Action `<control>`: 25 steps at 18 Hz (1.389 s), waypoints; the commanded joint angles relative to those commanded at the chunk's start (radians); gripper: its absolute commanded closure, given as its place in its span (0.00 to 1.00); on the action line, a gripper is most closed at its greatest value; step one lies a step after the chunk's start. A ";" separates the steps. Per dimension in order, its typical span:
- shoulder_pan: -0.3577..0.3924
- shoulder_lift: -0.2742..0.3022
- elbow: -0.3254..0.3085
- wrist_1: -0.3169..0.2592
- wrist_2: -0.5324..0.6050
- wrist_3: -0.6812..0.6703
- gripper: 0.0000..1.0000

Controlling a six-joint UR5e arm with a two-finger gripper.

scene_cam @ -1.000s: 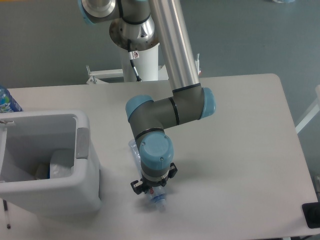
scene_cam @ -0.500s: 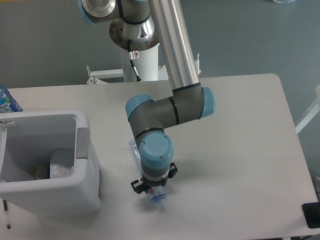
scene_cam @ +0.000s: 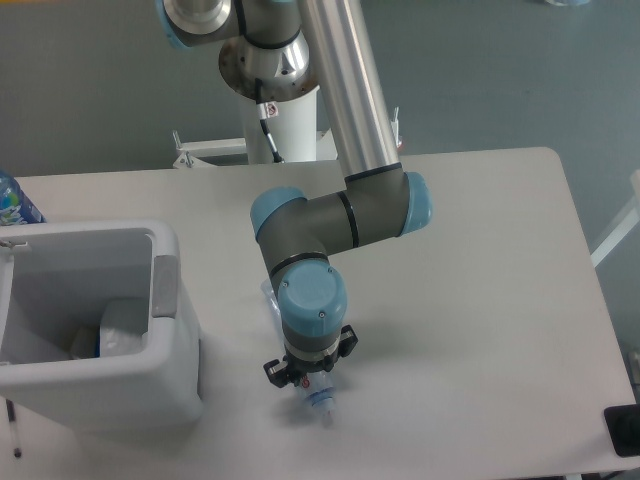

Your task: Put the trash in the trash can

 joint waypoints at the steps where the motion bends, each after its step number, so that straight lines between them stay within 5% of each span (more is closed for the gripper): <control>1: 0.000 0.003 0.002 0.011 -0.002 0.015 0.40; 12: 0.064 0.074 0.043 0.126 -0.087 0.028 0.42; 19: 0.120 0.132 0.187 0.132 -0.228 0.018 0.43; 25: 0.153 0.210 0.235 0.196 -0.326 0.012 0.45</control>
